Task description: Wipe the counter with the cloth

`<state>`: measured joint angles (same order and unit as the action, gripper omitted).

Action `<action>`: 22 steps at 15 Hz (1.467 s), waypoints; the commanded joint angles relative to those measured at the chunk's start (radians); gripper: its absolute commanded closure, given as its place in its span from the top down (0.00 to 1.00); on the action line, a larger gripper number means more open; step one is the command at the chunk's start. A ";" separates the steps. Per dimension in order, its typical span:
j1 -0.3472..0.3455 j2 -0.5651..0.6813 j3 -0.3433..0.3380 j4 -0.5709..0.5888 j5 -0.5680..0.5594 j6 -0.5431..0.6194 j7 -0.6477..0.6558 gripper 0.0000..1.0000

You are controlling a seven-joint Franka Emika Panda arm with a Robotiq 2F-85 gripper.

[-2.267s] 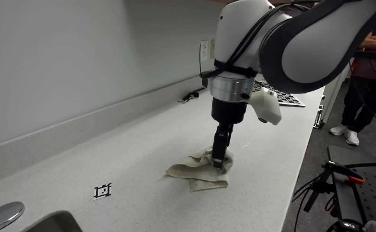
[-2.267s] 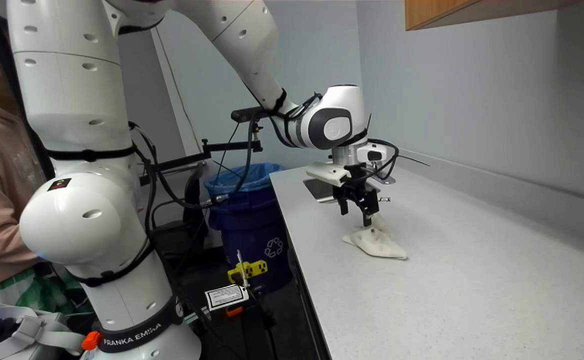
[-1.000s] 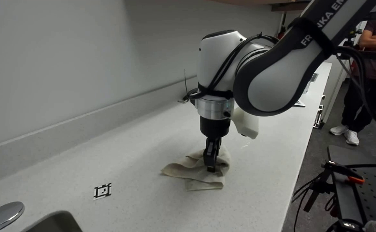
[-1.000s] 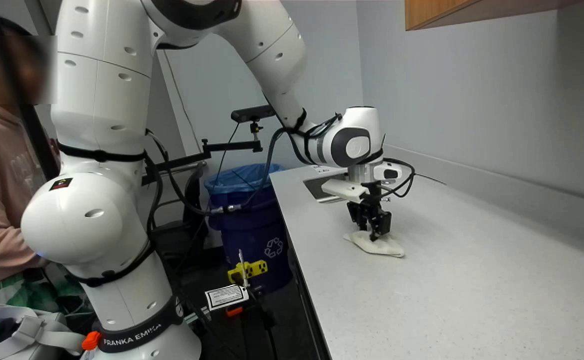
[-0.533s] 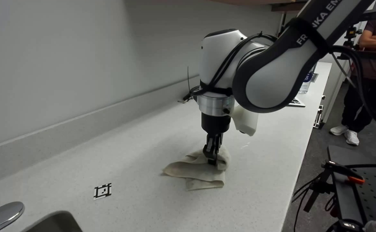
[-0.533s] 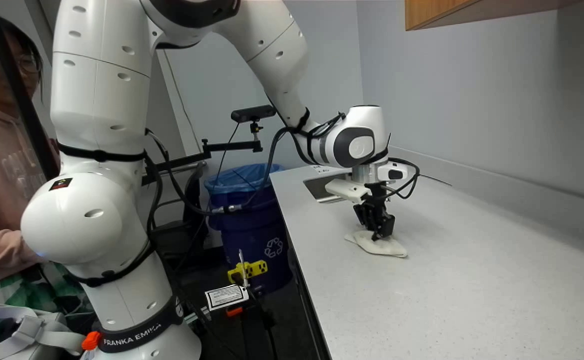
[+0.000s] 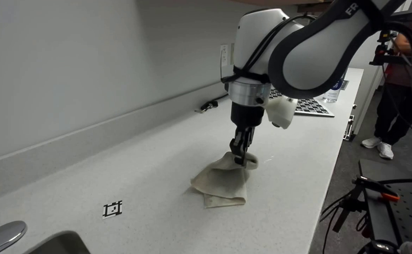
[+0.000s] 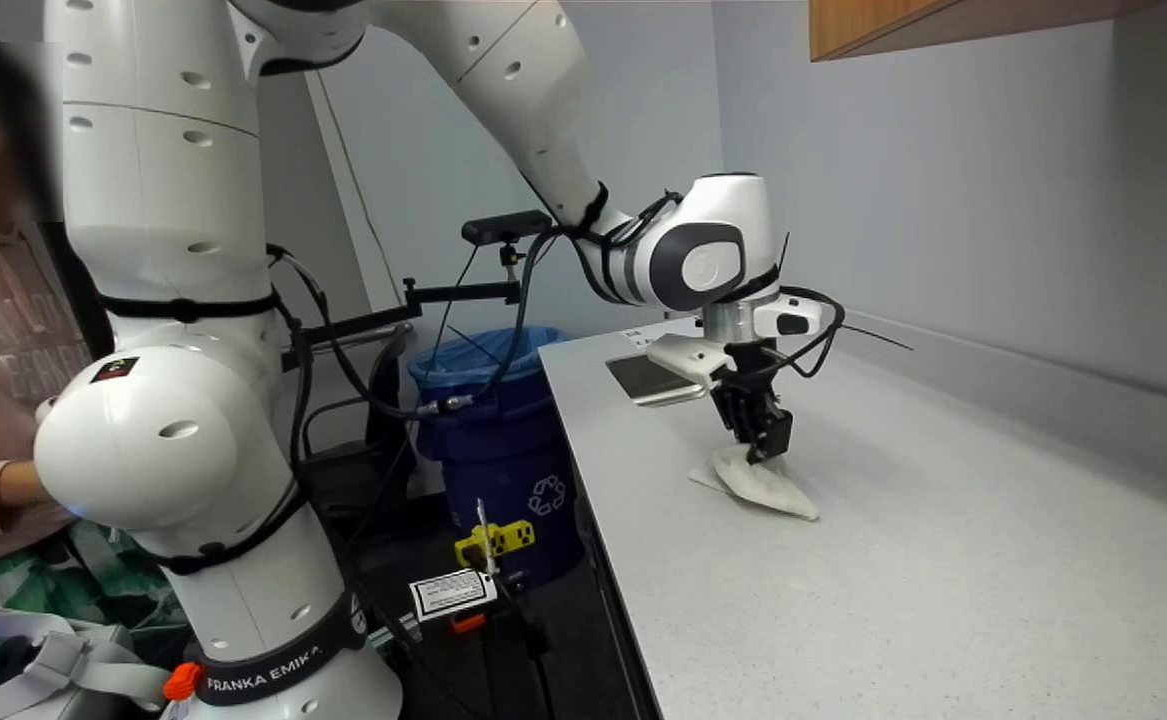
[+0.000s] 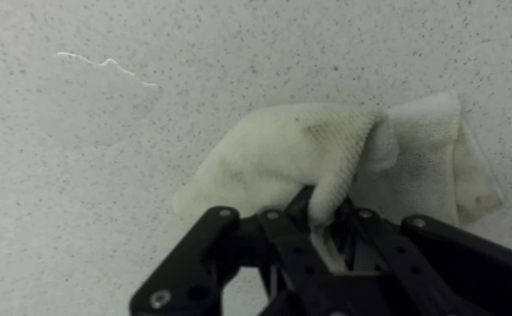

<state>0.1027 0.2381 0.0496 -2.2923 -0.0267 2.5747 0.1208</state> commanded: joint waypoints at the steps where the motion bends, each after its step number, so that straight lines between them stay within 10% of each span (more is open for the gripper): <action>1: -0.019 -0.129 -0.031 -0.119 -0.029 0.040 0.013 0.03; 19: -0.144 -0.260 -0.124 -0.294 -0.422 0.165 0.377 0.03; 20: -0.140 -0.255 -0.121 -0.300 -0.382 0.166 0.343 0.36; 22: -0.136 -0.249 -0.115 -0.307 -0.340 0.162 0.306 0.44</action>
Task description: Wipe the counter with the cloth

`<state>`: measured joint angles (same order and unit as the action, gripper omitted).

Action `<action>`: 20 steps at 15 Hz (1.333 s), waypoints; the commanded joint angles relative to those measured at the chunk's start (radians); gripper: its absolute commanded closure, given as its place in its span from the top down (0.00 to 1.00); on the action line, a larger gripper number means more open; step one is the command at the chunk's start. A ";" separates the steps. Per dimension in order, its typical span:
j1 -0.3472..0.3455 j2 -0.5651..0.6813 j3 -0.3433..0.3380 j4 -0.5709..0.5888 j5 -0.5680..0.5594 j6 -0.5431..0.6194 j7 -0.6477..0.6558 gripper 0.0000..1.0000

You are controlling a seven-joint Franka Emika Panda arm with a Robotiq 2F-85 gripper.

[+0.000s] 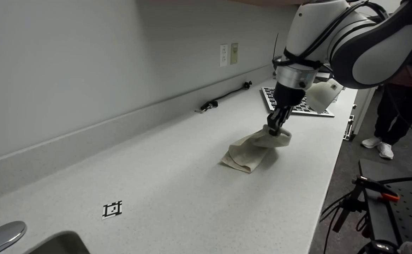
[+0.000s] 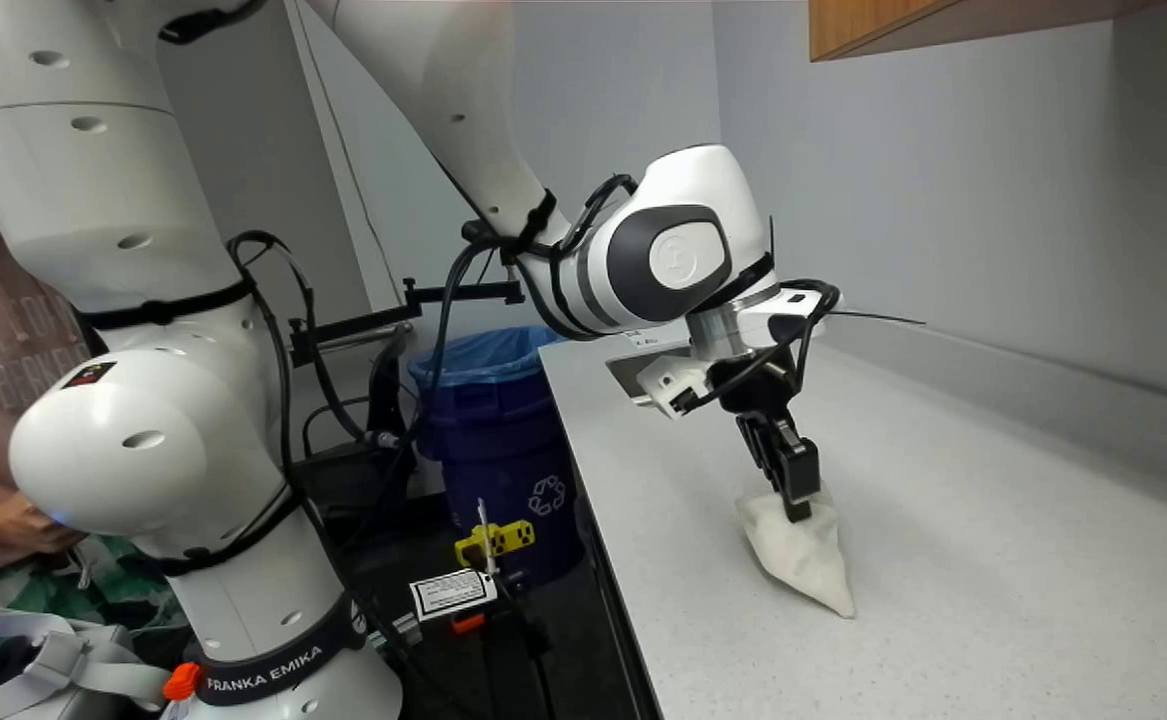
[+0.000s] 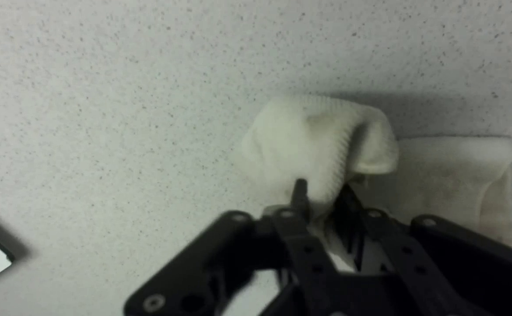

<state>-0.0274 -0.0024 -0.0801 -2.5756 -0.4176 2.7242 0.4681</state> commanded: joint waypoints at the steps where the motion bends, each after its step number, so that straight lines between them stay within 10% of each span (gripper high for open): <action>1: -0.003 -0.007 0.019 -0.025 0.074 0.013 -0.055 0.51; 8: 0.015 -0.008 0.058 -0.018 0.269 0.008 -0.175 1.00; 20: 0.016 0.017 0.070 0.006 0.433 0.017 -0.262 1.00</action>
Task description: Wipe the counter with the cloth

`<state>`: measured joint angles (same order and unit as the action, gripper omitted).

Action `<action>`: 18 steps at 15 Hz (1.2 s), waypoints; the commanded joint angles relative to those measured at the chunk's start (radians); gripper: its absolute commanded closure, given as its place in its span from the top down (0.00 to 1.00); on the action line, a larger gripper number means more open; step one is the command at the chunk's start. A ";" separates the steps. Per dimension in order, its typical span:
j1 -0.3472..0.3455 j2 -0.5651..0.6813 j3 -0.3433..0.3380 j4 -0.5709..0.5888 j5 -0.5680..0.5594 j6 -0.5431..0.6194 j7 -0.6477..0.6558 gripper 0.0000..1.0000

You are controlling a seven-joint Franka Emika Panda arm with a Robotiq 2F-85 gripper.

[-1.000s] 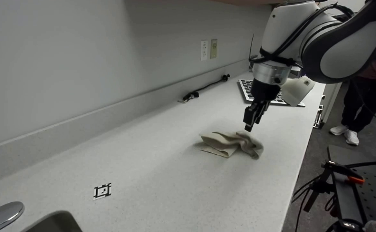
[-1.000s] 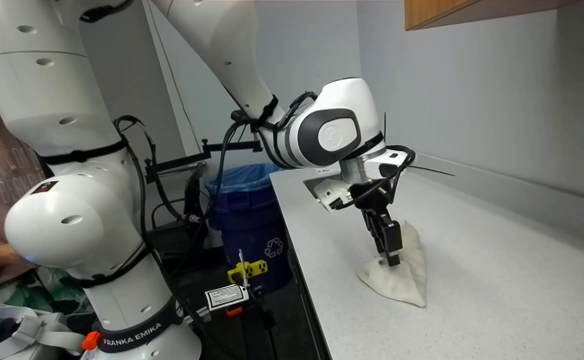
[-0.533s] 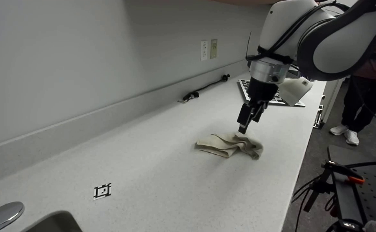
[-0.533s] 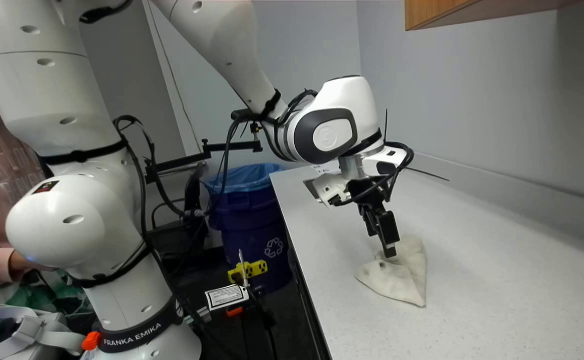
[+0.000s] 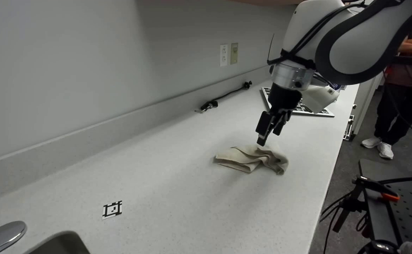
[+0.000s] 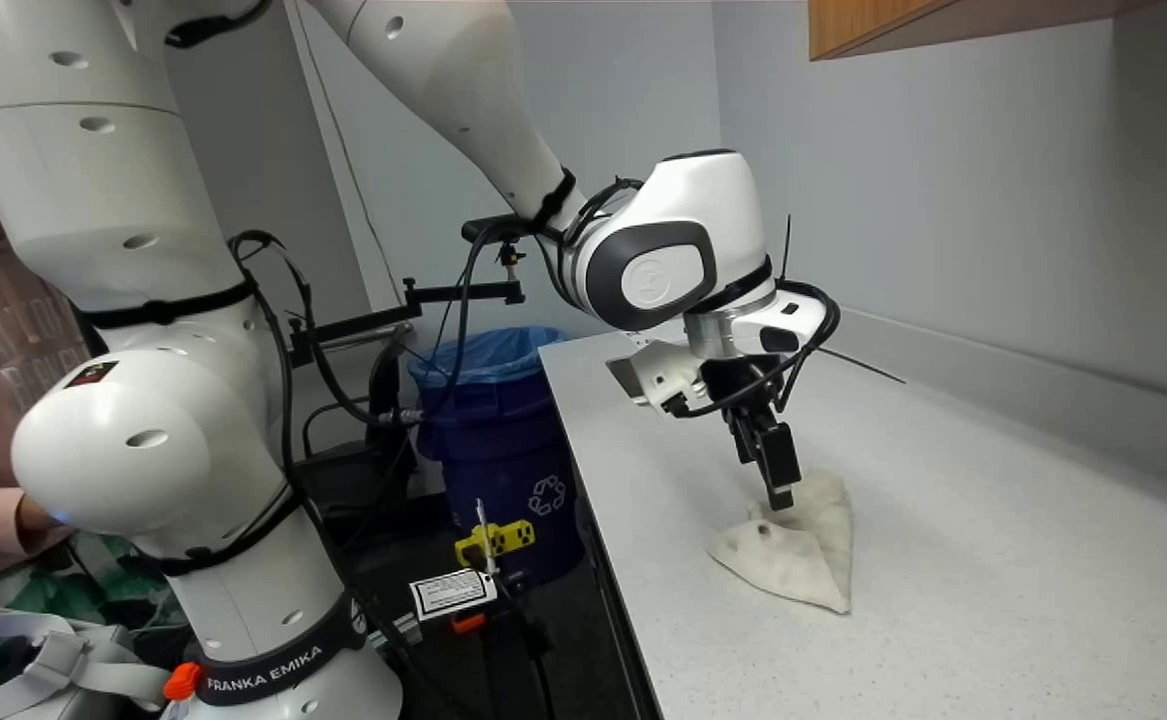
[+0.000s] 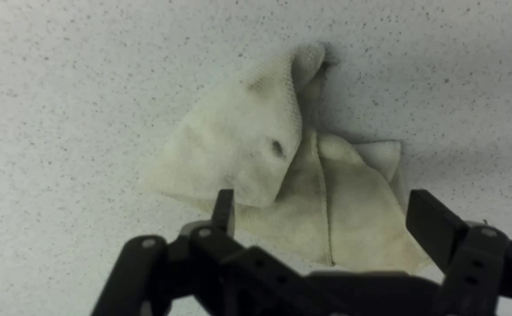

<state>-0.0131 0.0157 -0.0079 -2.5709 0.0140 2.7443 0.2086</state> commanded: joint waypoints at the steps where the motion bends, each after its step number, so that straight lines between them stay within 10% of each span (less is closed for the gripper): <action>1: 0.002 -0.001 -0.002 0.001 0.001 -0.003 -0.002 1.00; 14: -0.006 0.091 -0.028 0.049 -0.037 0.016 0.038 1.00; 18: 0.004 0.159 -0.042 0.087 -0.043 0.022 0.053 0.58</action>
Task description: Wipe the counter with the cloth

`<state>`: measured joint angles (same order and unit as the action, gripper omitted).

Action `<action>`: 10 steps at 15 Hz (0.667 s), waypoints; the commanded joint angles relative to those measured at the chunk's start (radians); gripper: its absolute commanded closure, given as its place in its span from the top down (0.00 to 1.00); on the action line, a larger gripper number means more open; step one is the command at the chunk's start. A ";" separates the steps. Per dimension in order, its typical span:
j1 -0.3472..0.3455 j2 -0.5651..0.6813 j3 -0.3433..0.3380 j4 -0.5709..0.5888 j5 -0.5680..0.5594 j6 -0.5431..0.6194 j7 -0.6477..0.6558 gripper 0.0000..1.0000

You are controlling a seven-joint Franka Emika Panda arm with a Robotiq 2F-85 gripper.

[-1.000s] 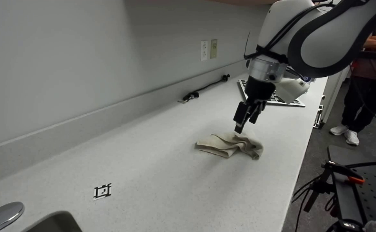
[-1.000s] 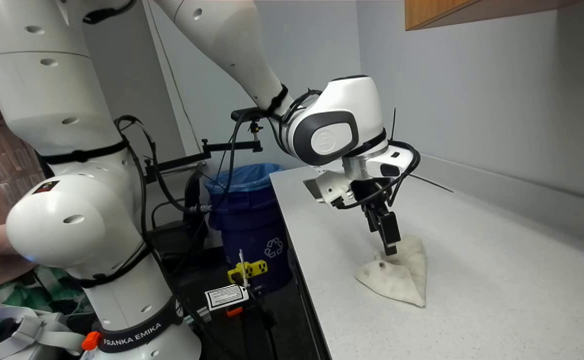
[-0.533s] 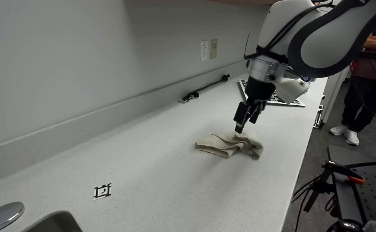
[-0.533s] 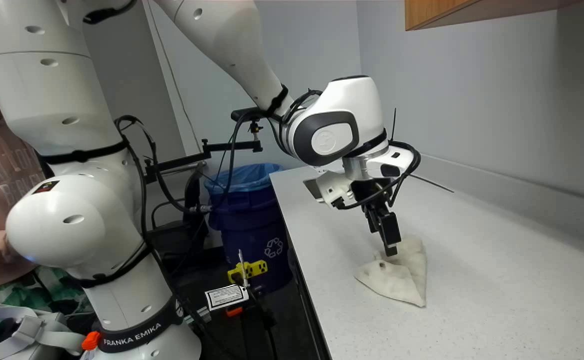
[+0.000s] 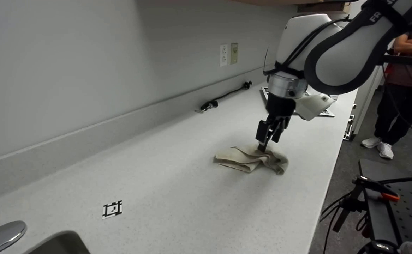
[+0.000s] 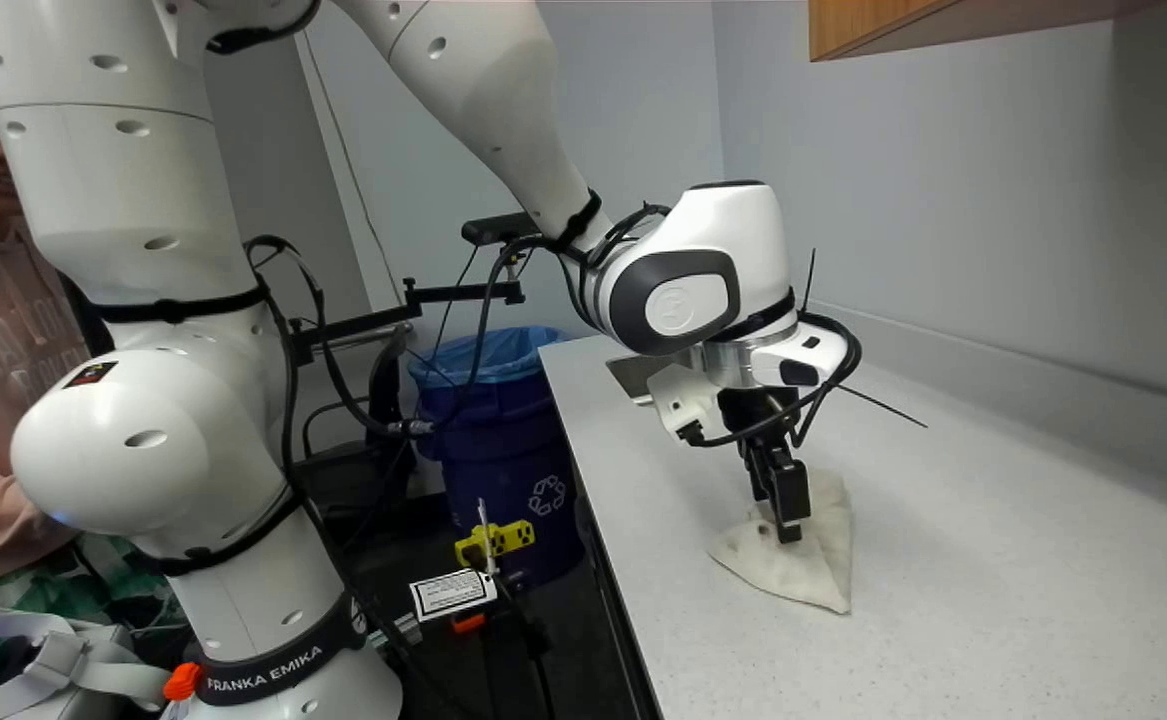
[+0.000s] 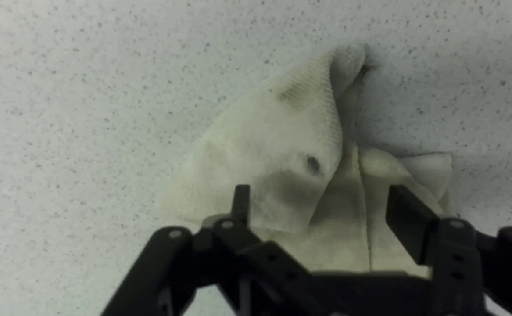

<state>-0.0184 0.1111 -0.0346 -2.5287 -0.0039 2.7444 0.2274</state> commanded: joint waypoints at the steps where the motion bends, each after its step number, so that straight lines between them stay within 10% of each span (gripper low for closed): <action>1: 0.010 0.081 -0.017 0.055 -0.026 0.024 0.033 0.49; 7: 0.025 0.162 -0.024 0.109 -0.018 0.023 0.030 0.05; 10: 0.032 0.183 -0.017 0.123 -0.010 0.018 0.026 0.00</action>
<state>-0.0123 0.2504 -0.0435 -2.4347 -0.0125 2.7453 0.2380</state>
